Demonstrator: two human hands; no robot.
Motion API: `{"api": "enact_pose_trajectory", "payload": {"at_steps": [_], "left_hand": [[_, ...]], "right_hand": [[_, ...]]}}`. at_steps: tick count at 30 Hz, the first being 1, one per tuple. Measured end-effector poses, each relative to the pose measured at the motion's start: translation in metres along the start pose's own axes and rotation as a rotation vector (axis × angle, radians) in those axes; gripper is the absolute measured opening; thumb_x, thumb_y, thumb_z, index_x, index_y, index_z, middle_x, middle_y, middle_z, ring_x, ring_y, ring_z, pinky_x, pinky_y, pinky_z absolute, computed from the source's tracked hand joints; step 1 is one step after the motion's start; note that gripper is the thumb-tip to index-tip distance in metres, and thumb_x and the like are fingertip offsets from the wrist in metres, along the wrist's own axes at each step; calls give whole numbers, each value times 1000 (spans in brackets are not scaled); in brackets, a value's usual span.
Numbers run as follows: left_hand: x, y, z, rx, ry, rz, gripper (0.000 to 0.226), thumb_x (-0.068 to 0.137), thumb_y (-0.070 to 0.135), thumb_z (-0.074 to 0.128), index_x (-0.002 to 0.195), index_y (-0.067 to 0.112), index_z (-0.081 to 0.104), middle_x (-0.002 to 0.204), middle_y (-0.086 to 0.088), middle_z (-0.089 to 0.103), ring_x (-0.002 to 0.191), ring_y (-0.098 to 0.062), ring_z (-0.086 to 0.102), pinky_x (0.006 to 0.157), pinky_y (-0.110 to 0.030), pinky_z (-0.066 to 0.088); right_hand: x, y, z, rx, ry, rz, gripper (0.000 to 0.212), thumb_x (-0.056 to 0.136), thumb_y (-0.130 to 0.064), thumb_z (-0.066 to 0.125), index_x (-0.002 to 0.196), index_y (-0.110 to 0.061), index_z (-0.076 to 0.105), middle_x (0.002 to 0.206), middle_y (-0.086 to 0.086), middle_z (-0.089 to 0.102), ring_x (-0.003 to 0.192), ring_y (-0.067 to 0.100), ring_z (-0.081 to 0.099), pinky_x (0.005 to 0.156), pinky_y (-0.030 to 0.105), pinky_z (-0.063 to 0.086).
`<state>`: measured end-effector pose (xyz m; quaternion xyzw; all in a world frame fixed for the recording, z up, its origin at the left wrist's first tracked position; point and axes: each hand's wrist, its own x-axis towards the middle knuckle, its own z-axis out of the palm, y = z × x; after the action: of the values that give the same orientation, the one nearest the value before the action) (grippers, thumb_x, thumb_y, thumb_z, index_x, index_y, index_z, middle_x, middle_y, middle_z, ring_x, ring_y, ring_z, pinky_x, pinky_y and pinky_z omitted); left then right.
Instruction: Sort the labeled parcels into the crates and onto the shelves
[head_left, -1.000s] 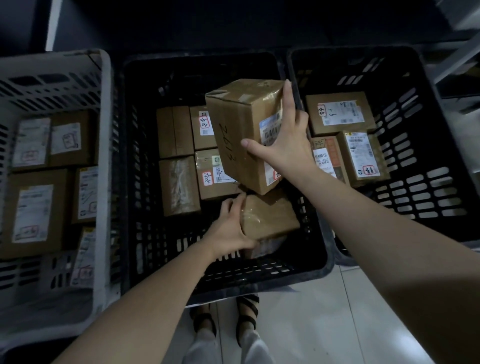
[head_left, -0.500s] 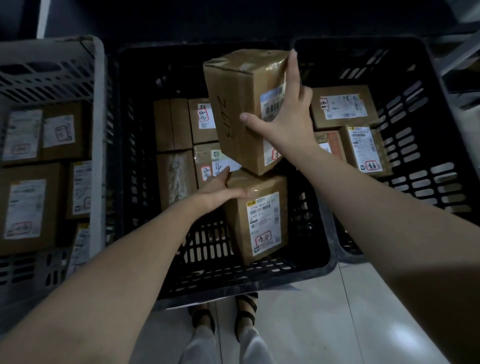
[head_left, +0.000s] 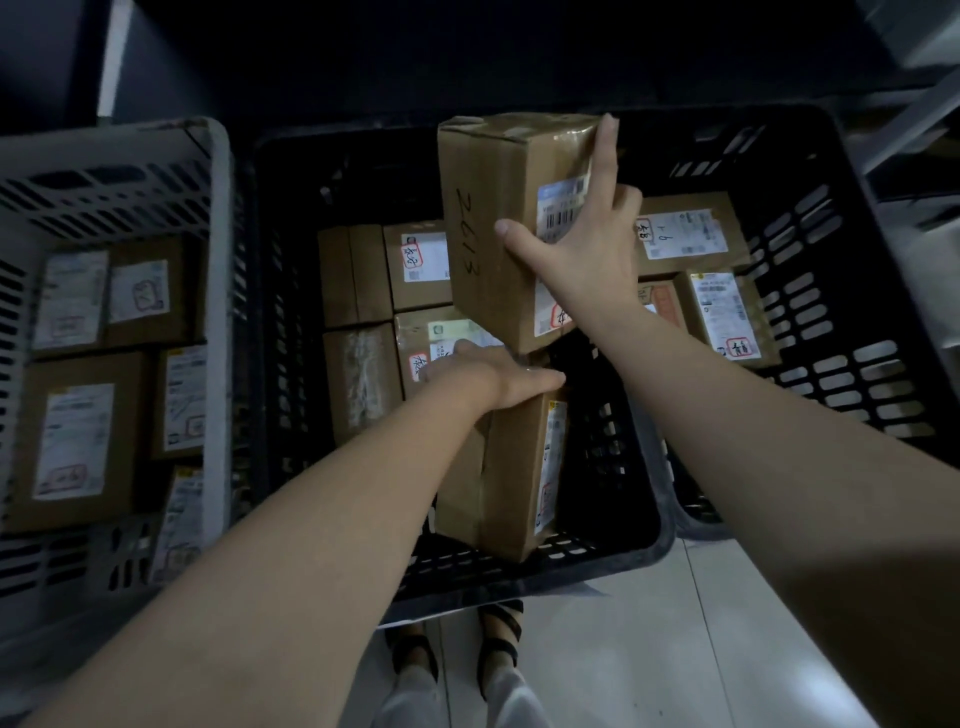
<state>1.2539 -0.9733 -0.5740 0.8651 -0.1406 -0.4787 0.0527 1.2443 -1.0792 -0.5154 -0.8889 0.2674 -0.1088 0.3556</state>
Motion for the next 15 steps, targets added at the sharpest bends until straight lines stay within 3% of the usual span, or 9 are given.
{"api": "enact_pose_trajectory", "payload": {"at_steps": [5,10,11,13,15], "left_hand": [[4,2,-6,170,3,6,104,57,94,30,142,34,37,149,-9,34,131,-33,38,99,-45,40],[3,-10,-10,214,-26,111,90,71,83,45,144,33,33,151,-4,33,135,-29,36,103,-44,40],[2,-15,-12,160,-55,136,88,73,77,52,145,30,33,151,-4,33,133,-29,38,98,-42,44],[4,-32,-15,-72,-89,129,88,70,65,67,141,21,40,140,-7,43,113,-27,52,66,-31,54],[4,-47,-12,-257,-62,115,74,67,58,75,124,16,53,120,-5,56,87,-21,60,48,-23,45]], "right_hand": [[-1,2,1,-5,28,18,112,76,-59,68,154,-29,-7,137,21,30,104,28,50,79,30,35],[-3,2,-1,-47,-12,51,111,77,-61,66,153,-32,-10,136,20,32,110,32,50,79,31,33],[-3,3,-1,-50,-18,56,111,77,-62,66,152,-33,-10,137,20,31,112,33,50,79,32,34],[-5,5,0,-48,-23,73,111,76,-63,66,152,-35,-11,139,21,30,114,34,50,80,34,37],[-6,7,2,-51,-29,91,112,75,-64,66,151,-36,-11,143,24,26,118,37,49,86,40,41]]}}
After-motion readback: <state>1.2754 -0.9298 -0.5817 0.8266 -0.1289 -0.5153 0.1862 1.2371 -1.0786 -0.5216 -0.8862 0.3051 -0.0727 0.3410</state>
